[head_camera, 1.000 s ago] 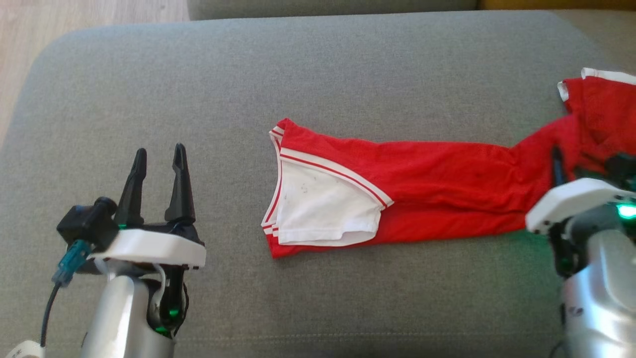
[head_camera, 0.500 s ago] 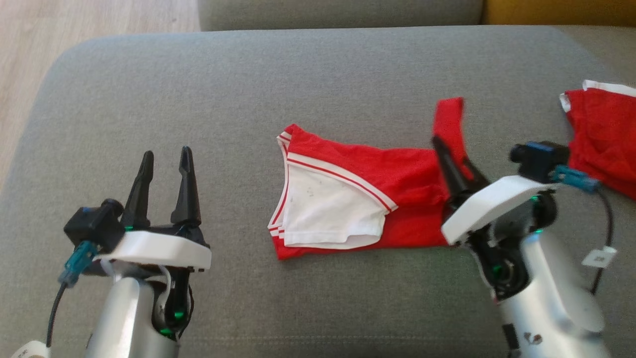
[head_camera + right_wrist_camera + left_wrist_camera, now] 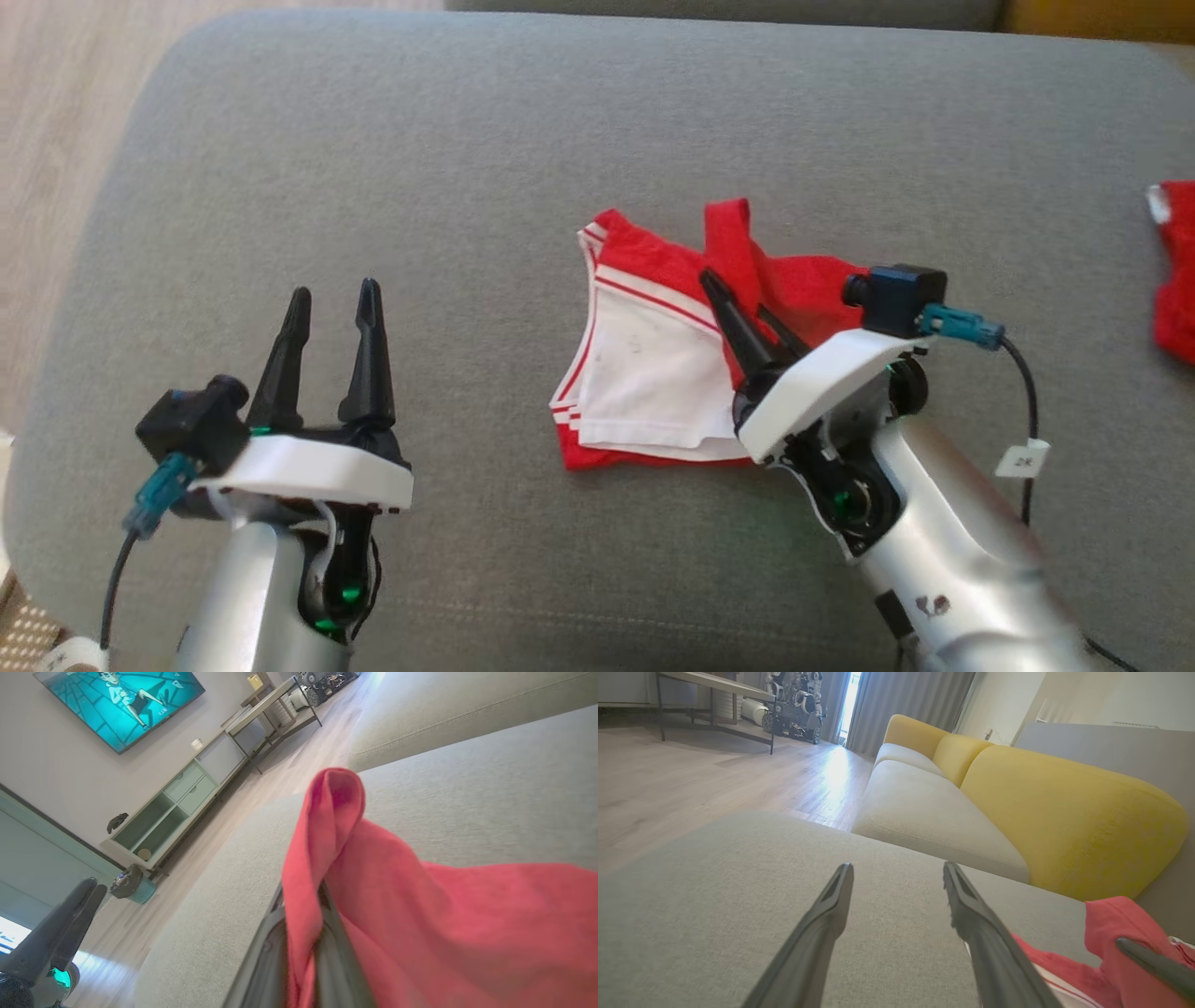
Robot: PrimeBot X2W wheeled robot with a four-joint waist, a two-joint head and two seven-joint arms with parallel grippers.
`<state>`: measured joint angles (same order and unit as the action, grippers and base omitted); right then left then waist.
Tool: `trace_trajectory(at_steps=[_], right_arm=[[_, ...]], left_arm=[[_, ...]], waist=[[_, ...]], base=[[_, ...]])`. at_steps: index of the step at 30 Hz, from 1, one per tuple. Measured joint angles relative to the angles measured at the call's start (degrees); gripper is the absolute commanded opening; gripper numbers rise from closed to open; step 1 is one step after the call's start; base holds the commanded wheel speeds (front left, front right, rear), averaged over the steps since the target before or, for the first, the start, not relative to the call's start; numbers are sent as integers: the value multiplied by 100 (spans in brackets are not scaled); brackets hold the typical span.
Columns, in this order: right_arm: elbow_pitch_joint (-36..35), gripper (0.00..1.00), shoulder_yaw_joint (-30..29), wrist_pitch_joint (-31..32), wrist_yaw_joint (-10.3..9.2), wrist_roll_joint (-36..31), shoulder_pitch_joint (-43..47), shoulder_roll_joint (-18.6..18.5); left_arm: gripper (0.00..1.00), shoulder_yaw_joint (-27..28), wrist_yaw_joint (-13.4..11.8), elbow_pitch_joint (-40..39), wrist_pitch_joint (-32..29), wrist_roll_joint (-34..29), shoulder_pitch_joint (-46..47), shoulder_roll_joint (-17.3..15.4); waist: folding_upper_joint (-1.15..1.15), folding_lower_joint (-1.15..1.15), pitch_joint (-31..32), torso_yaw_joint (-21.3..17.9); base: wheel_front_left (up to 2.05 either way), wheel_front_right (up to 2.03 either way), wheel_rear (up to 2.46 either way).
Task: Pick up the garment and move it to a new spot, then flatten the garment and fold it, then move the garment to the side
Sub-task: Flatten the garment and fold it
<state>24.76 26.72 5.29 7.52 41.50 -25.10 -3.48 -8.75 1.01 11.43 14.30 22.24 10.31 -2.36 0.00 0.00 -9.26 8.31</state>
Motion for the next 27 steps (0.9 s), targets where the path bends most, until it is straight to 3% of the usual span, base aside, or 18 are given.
trace_trajectory(at_steps=[8,10,15,20,23,27], right_arm=[[960,0,642,-502,0,714,-481,-18],[1084,100,869,-620,0,909,-547,-23],[1107,100,1410,-910,0,1505,-764,-30],[1330,100,1446,-1198,0,1591,-1145,-30],[1564,100,1223,-1377,0,1300,-1372,-30],[1957,100,659,-1613,0,199,-1626,-44]], left_arm=[[100,-77,-8,3,0,63,5,-1],[100,-97,-8,9,0,69,5,-1],[100,-69,-56,34,0,69,4,-1],[100,12,-56,42,0,68,4,-1],[100,13,-56,34,0,59,3,-1],[100,24,-56,-19,0,48,1,-1]], waist=[[0,0,-137,317],[0,0,-156,355],[0,0,-146,323],[0,0,-95,145],[0,0,-56,7],[0,0,-11,-194]], base=[[0,0,0],[0,0,0],[0,0,0],[0,0,0],[0,0,0],[0,0,0]])
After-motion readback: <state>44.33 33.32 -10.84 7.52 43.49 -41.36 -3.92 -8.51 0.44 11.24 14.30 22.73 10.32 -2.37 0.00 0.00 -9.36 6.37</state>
